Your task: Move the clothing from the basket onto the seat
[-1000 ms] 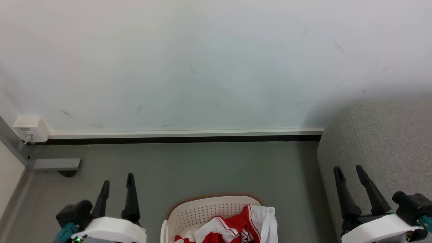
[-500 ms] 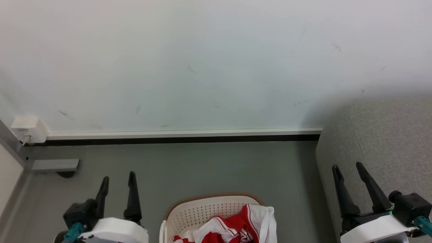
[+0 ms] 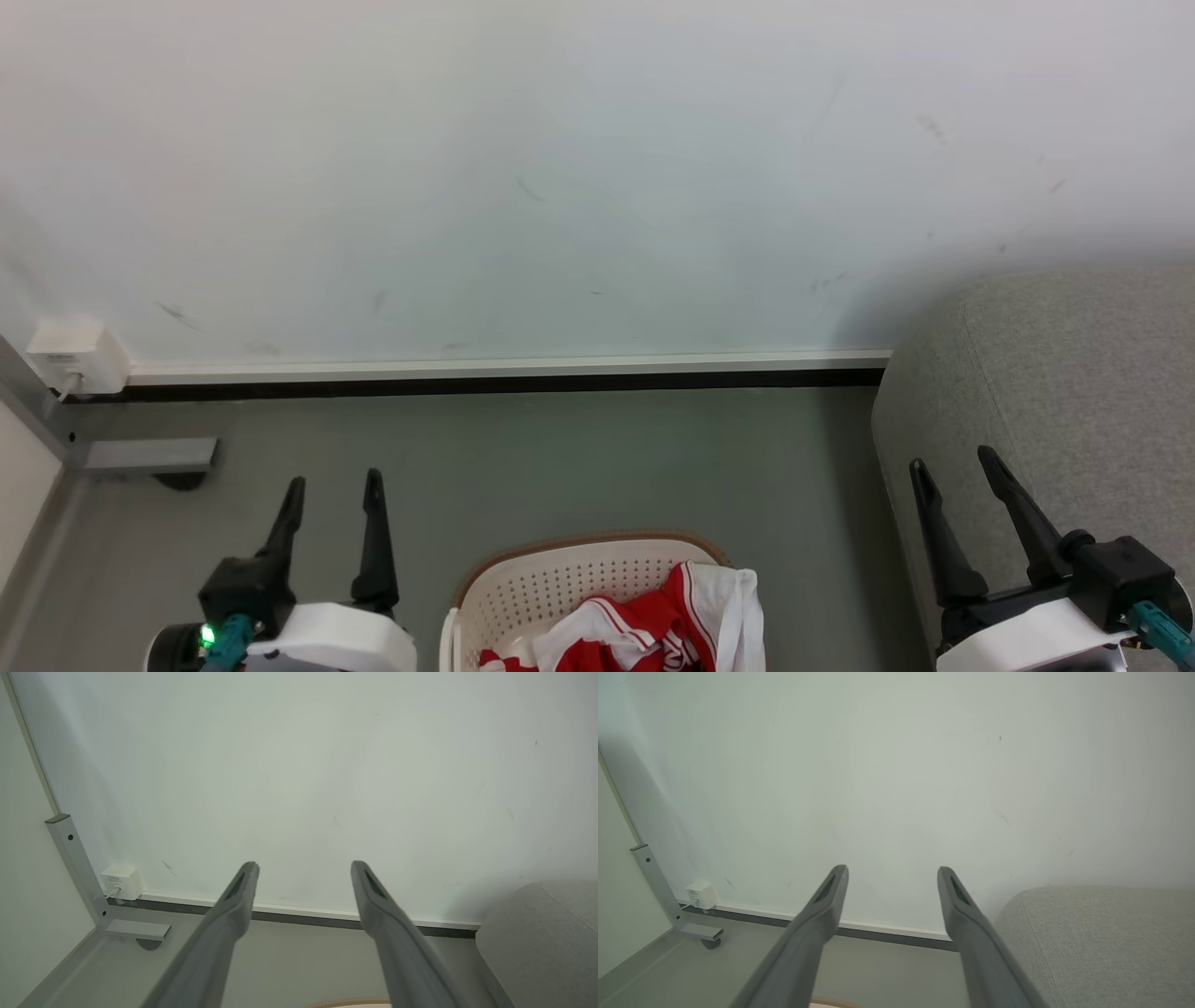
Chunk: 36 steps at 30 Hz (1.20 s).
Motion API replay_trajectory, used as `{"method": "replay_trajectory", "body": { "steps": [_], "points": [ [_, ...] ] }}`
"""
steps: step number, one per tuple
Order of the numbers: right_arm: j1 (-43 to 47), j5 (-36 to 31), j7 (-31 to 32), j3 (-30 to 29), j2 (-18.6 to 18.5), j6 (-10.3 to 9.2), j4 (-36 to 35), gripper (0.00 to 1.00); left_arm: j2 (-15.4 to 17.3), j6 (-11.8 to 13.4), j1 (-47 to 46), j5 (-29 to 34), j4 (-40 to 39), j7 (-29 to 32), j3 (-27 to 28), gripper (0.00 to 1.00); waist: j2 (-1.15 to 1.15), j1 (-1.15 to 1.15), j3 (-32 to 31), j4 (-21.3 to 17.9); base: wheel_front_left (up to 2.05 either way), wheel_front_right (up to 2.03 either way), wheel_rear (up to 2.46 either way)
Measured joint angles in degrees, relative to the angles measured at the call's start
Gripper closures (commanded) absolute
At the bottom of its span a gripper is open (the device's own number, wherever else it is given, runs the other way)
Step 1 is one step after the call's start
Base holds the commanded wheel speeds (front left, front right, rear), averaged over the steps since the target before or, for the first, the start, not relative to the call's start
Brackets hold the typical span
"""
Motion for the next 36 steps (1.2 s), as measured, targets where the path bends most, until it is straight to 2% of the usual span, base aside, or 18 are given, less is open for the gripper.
{"method": "replay_trajectory", "body": {
  "steps": [15,36],
  "points": [
    [-0.24,-4.52,-1.51,0.81,-0.46,0.00,0.16,0.00,-0.02,0.78,-0.20,5.93,0.45,-1.83,-0.62,0.00,0.00,0.00,0.00,-0.09,0.00,0.00,0.00],
    [-0.34,-4.48,-1.52,0.35,-0.30,0.00,0.09,0.00,-0.07,0.78,-0.21,5.81,0.35,-1.83,0.22,0.00,0.00,0.00,0.11,-0.09,0.00,0.00,0.00]
  ]
}}
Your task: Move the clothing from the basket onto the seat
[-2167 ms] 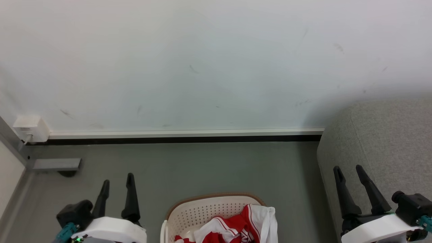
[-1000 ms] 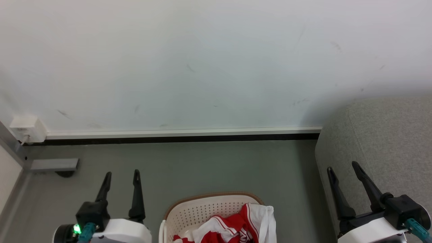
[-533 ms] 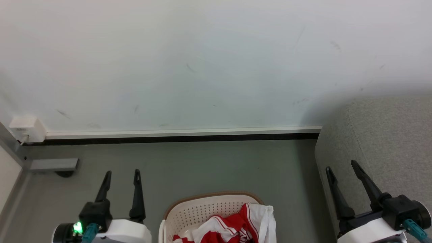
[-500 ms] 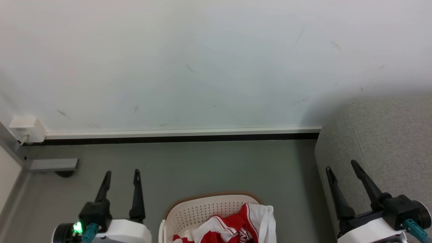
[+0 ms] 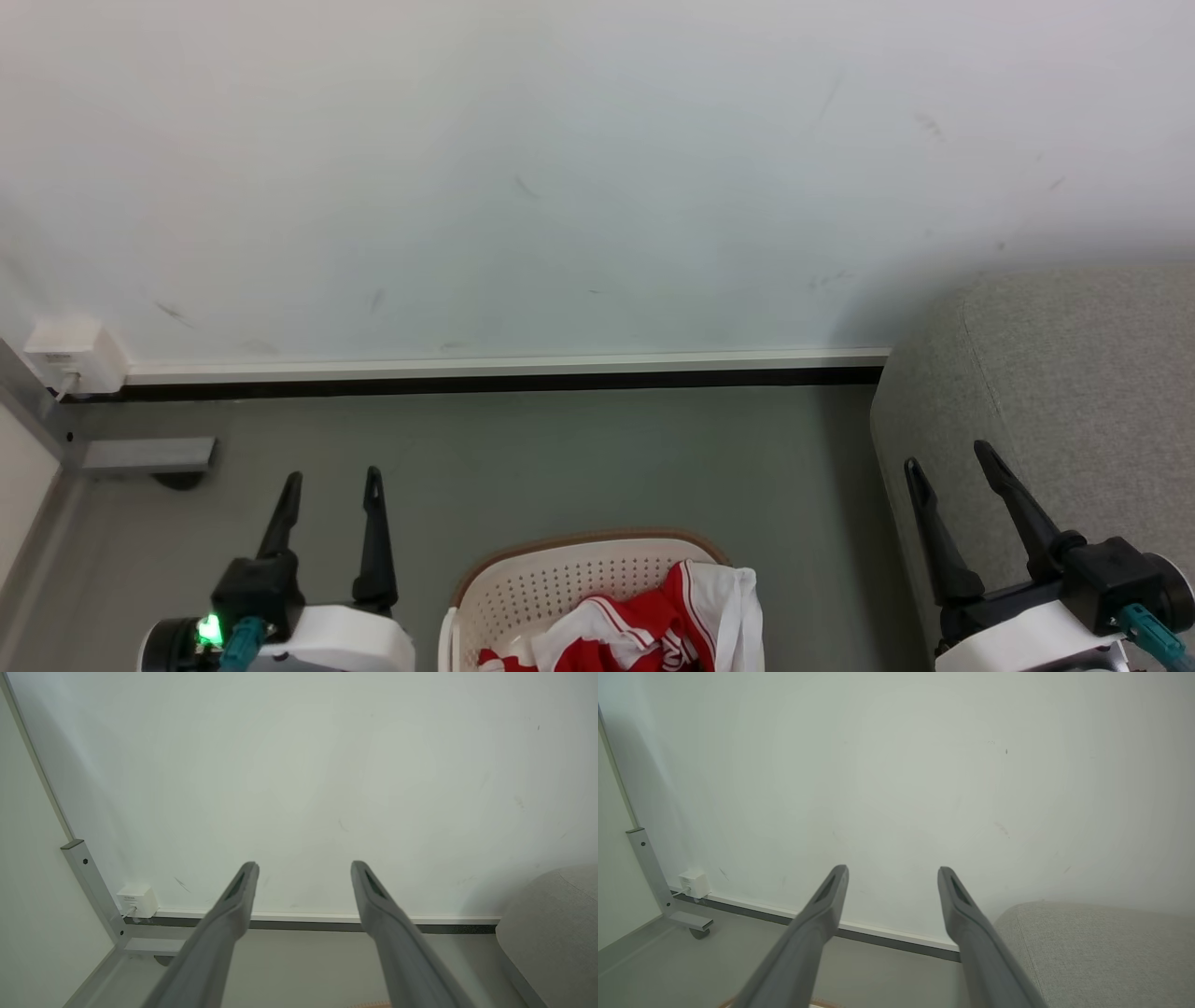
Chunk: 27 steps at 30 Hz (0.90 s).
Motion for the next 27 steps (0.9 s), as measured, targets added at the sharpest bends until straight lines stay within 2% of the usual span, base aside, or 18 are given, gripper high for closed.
{"method": "replay_trajectory", "body": {
  "steps": [14,27],
  "points": [
    [-0.92,-0.03,0.00,-1.11,-0.08,0.01,-1.56,0.00,-0.02,0.00,-0.60,-1.21,-0.74,0.00,0.77,0.00,0.00,0.00,1.75,-1.11,0.00,0.00,0.00],
    [-4.58,0.24,-0.11,-2.58,0.26,0.00,-5.60,0.00,-0.05,-0.44,-4.93,-3.65,0.87,-0.01,0.42,0.00,0.00,0.00,8.91,-4.49,0.00,0.00,0.00]
  ]
}}
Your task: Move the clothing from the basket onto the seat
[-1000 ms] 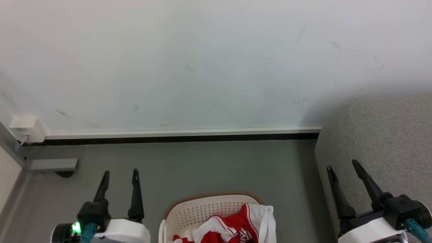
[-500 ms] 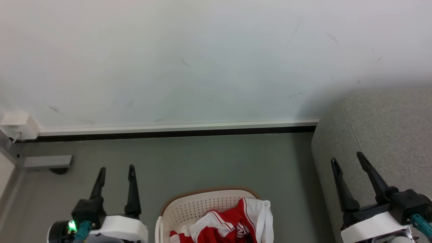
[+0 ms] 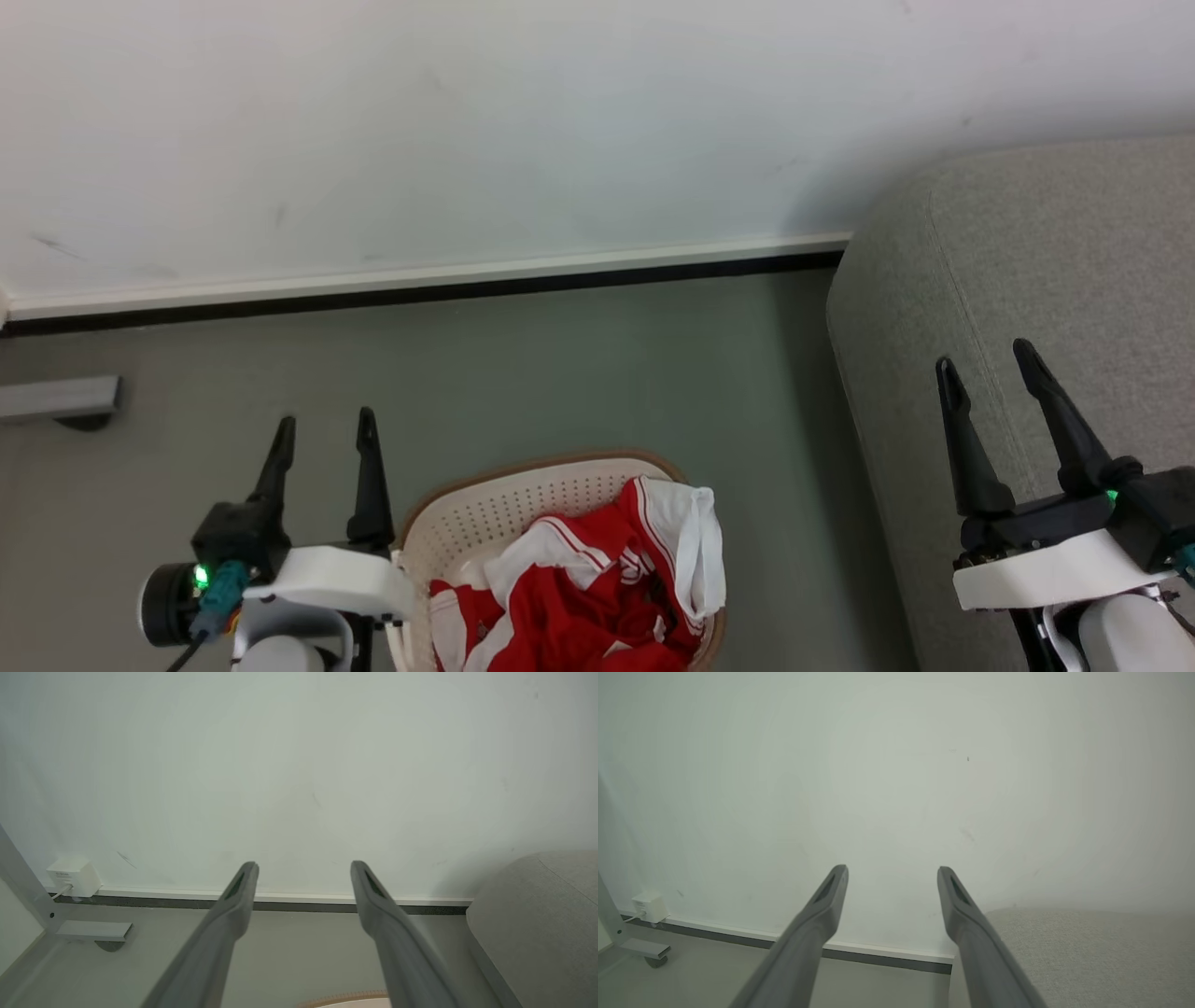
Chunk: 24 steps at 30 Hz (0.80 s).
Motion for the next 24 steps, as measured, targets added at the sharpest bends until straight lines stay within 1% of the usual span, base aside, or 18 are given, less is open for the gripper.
{"method": "replay_trajectory", "body": {
  "steps": [3,7,15,24],
  "points": [
    [-1.16,0.19,0.00,-0.36,0.31,0.00,-1.59,0.00,-0.01,-0.12,-1.90,-0.43,1.48,0.00,-0.01,0.00,0.00,0.00,2.56,-1.02,0.00,0.00,0.00],
    [-2.63,0.25,-0.01,-0.41,0.41,0.00,-3.92,0.00,-0.02,-1.62,-4.49,-1.45,5.82,0.00,-0.74,0.00,0.00,0.01,6.13,-2.51,0.00,0.00,0.00],
    [-4.78,0.37,-0.01,-2.49,0.92,0.00,-7.38,0.00,-0.04,-5.56,-12.11,-2.70,21.06,0.29,-1.79,0.00,0.00,0.01,12.61,-6.12,0.00,0.00,0.00],
    [-6.94,0.97,-0.01,-2.94,2.66,0.00,-10.61,0.00,1.62,-7.19,-20.76,-2.58,34.41,2.77,-3.26,0.00,0.00,0.01,18.97,-10.17,0.00,0.00,0.00]
  ]
}}
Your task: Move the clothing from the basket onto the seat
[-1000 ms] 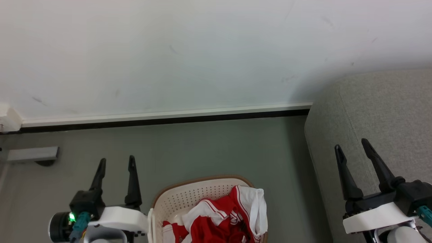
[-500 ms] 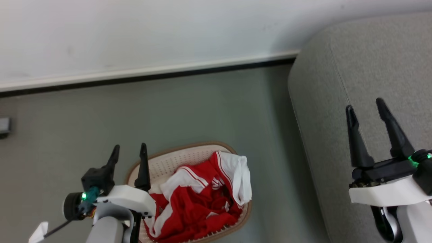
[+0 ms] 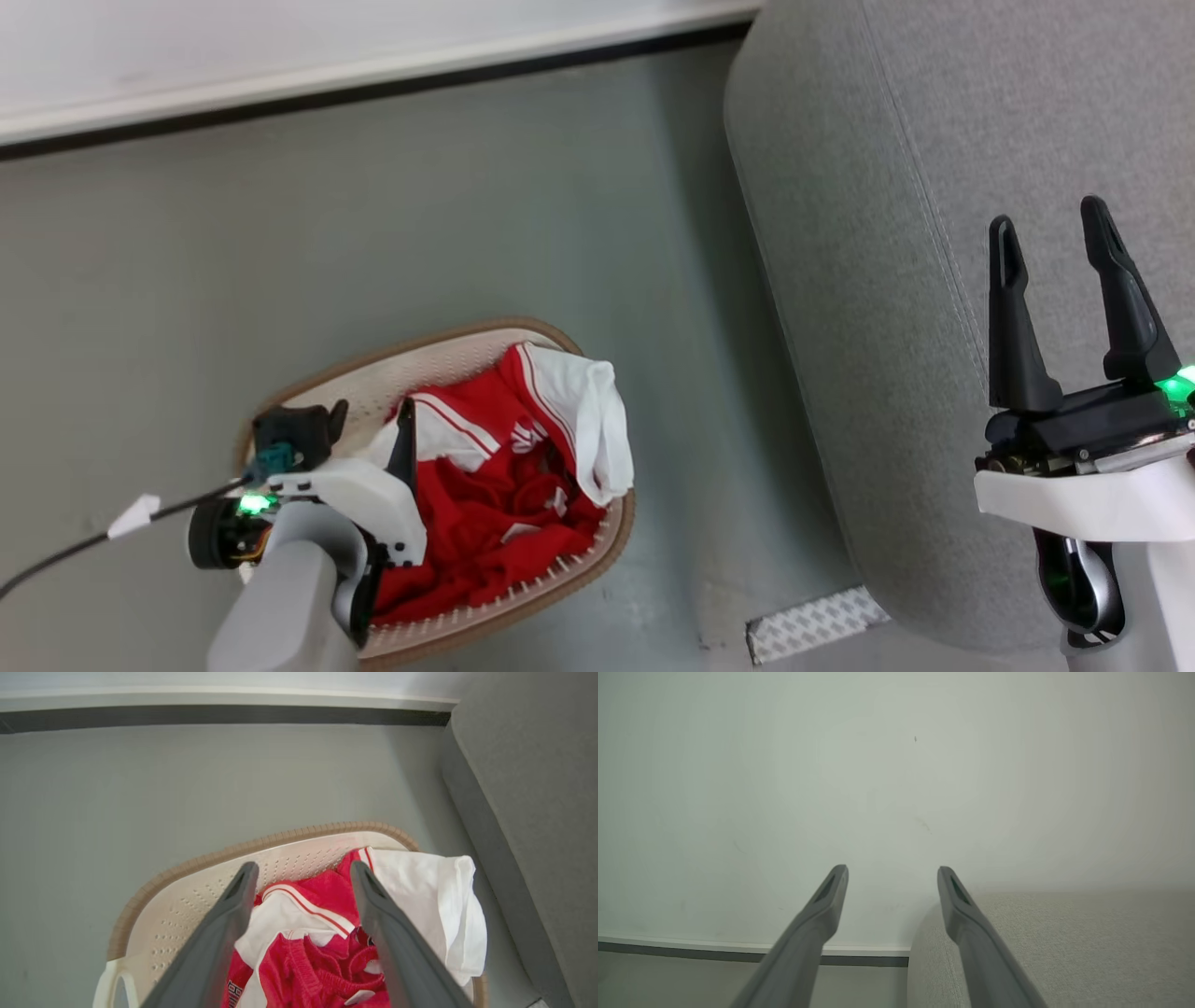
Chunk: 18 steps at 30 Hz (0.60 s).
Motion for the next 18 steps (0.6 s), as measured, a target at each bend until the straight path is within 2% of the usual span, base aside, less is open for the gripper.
{"method": "replay_trajectory", "body": {
  "steps": [10,18],
  "points": [
    [-2.58,0.83,0.00,-0.58,1.62,0.00,-1.96,0.00,2.23,-1.99,-6.61,-0.01,13.34,7.10,-1.53,0.00,0.00,0.00,7.05,-3.76,0.00,0.00,0.00],
    [-4.36,2.22,0.00,-0.04,2.87,0.00,-2.18,0.00,3.94,-3.16,-10.36,0.09,21.19,15.57,-3.02,0.00,0.00,0.00,11.79,-6.50,0.00,0.00,0.00]
  ]
}}
